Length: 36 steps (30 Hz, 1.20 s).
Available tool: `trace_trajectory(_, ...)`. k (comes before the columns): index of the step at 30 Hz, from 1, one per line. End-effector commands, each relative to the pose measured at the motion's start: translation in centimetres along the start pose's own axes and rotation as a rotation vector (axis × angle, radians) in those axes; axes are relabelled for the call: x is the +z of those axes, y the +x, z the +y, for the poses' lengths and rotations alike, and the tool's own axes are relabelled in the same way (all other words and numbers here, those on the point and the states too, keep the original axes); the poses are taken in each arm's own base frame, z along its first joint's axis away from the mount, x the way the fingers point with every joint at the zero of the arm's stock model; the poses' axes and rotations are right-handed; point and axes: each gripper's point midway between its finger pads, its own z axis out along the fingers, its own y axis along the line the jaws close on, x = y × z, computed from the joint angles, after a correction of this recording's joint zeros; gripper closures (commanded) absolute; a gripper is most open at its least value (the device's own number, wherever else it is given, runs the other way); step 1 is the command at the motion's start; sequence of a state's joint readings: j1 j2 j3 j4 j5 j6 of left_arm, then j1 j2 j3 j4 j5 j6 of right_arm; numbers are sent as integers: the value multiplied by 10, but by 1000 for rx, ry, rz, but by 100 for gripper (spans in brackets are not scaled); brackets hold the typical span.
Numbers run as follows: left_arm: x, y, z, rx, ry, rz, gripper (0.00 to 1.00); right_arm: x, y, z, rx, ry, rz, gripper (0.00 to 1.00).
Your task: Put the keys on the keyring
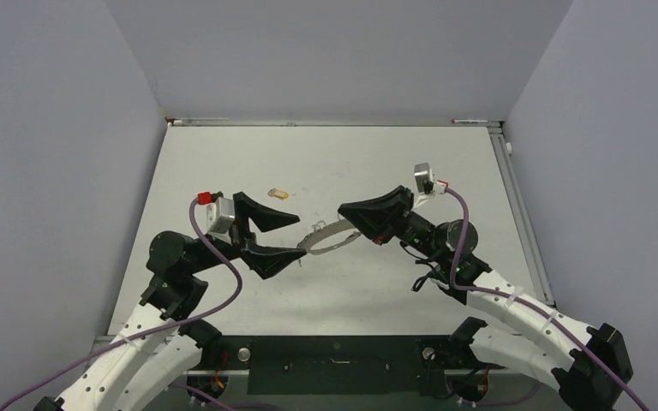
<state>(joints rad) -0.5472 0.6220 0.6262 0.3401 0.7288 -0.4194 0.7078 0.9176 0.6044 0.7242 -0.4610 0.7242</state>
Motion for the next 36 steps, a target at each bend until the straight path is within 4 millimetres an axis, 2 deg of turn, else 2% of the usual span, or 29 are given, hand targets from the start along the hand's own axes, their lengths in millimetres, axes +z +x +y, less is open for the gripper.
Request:
trace_trajectory(1, 3, -42, -28, 52, 104, -89, 30, 10, -11, 46, -76, -162, -61, 95)
trace_trajectory(5, 3, -48, -34, 59, 122, -88, 33, 14, 1, 62, -106, -199, -31, 95)
trace_trajectory(14, 5, -33, -31, 11, 135, -47, 41, 12, 2, 99, -99, -306, -85, 95)
trace_trajectory(26, 11, -21, -40, -72, 213, -15, 53, 21, 11, 121, -122, -329, -66, 95)
trace_trajectory(30, 9, -17, -43, -79, 224, -8, 53, 20, 5, 124, -135, -318, -93, 95)
trace_trajectory(36, 5, -17, -46, -83, 228, -27, 45, 16, -3, 128, -138, -318, -124, 95)
